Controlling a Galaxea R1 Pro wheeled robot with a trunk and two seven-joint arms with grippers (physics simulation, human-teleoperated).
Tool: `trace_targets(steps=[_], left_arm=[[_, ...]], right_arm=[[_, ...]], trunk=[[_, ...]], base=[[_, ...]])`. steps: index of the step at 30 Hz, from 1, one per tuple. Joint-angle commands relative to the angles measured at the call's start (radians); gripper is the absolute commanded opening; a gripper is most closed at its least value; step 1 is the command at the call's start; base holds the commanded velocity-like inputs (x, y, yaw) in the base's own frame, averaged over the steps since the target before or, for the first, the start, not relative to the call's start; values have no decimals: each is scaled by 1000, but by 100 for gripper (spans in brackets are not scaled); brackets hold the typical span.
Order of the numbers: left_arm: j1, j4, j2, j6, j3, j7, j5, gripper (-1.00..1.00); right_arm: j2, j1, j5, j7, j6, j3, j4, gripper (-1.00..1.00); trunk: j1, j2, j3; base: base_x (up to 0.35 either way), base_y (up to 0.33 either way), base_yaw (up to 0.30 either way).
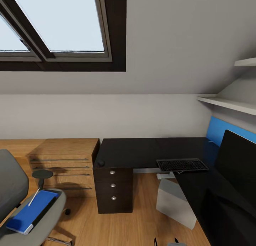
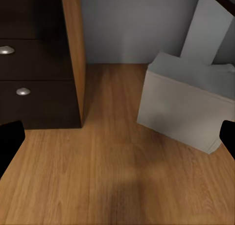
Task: In the bedroom, organize the workspace by keeping the computer under the desk, ensuring the monitor is on the desk, placing the keyboard on the desk next to the monitor, placing the mouse on the desk next to the keyboard, moving the folder from the swivel chair onto the desk next to the mouse, stacking the notebook on top of the folder with the pen on top of the notebook, and positioning the swivel chair next to the desk.
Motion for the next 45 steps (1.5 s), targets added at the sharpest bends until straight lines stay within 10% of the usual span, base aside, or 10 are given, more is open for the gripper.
trace_targets(steps=[1, 8, 12, 14, 15, 18, 19, 22, 30, 45], left_arm=[[-1, 0, 1, -35, -7, 5, 11, 100], [-1, -99, 1, -80, -20, 5, 11, 100], [-1, -355, 2, 166, -24, 12, 12, 100], [-2, -500, 1, 325, -23, 16, 14, 100], [-1, -650, -14, 492, -23, 19, 16, 100], [-1, -736, -59, 587, -20, 20, 15, 100], [-11, -776, -88, 629, -11, 21, 15, 100], [-64, -782, -109, 671, 4, 19, 25, 100], [-98, -760, -93, 701, 43, 16, 53, 100], [-98, -760, -93, 701, 37, 16, 51, 100]], right_arm=[[0, -1, -10, -3, -4, 9, 1, 100], [1, -2, -4, -6, -5, 9, -30, 100], [-2, -2, -9, -17, 62, -1, -239, 100], [-5, -3, -10, -29, 203, -20, -391, 100], [-5, -5, -11, -36, 460, -80, -605, 100], [-3, -15, -24, -37, 719, -147, -792, 100], [-4, -81, -136, -38, 988, -239, -929, 100], [-21, -161, -258, -41, 1142, -333, -960, 100], [-50, -186, -174, -40, 1207, -376, -1016, 100], [-45, -185, -176, -37, 1204, -377, -1018, 100]], trunk=[[-4, 6, 1], [-30, 55, 23], [-46, 83, 36], [-53, 97, 42], [-57, 104, 45], [-69, 125, 55], [-73, 132, 58], [-80, 146, 64], [-80, 146, 64], [-80, 146, 64]], base=[[3, 0, 0], [1, 0, 0], [0, 0, 0], [0, 0, 0], [0, 0, 0], [0, 0, 0], [0, 0, 0], [0, 0, 0], [33, 0, 0], [316, 30, 0]])
